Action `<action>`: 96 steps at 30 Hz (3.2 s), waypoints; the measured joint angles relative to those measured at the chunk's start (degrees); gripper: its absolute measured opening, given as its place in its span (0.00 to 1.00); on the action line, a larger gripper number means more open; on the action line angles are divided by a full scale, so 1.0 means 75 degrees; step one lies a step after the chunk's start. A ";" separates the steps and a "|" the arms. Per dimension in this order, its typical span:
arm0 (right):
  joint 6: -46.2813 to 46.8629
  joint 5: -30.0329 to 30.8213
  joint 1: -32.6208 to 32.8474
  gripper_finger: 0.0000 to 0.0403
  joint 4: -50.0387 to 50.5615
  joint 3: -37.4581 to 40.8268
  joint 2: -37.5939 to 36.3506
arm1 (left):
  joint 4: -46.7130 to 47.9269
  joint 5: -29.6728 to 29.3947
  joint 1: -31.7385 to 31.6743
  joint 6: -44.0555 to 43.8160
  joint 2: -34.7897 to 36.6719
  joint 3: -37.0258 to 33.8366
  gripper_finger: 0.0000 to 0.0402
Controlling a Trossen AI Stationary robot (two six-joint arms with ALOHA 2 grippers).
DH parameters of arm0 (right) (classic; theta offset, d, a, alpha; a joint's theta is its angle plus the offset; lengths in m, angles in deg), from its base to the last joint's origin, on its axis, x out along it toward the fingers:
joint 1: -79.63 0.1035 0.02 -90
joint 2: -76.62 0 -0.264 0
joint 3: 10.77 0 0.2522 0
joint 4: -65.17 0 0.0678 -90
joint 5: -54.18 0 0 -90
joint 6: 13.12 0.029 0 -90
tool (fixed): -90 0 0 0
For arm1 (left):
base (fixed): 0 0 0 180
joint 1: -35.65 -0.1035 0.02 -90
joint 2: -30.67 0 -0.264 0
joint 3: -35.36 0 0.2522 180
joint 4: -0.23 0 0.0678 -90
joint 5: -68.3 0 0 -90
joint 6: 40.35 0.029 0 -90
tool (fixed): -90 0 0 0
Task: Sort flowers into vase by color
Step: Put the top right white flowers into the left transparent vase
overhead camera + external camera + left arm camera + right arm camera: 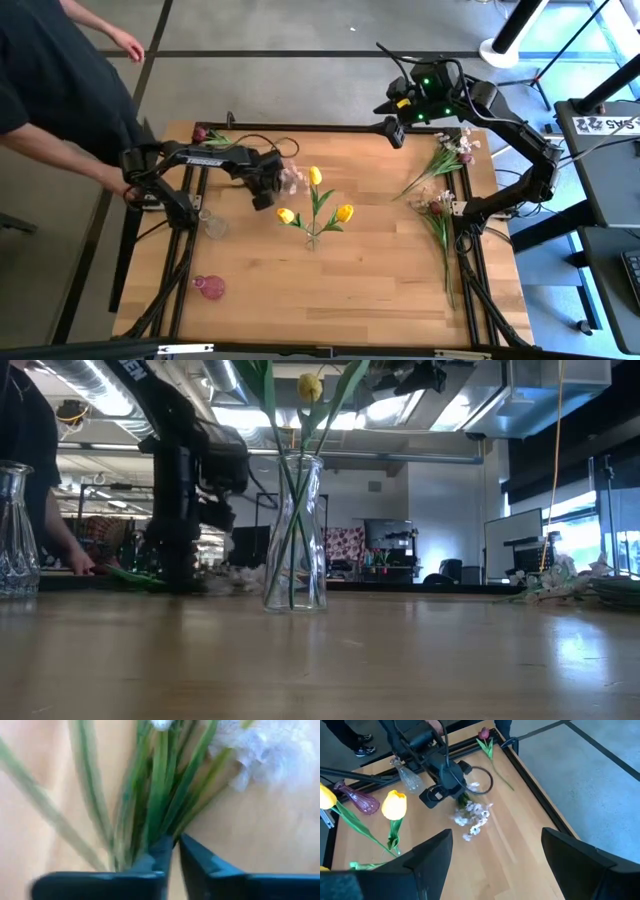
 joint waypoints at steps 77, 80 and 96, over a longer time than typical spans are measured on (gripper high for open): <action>-0.2091 0.0793 0.0714 0.75 -0.0163 -0.0009 -0.0235 | -0.4287 -0.1765 0.0949 -0.8130 0.0899 -0.2081 0.02; -0.2521 0.0787 0.0720 0.75 -0.0162 -0.0009 -0.0428 | -0.4275 -0.2181 0.1173 -0.7650 0.1956 -0.1786 0.01; -0.3452 0.1129 0.0731 0.75 -0.1236 -0.0006 -0.0431 | -0.2800 -0.0698 0.1351 -0.3440 0.9128 -0.1721 0.00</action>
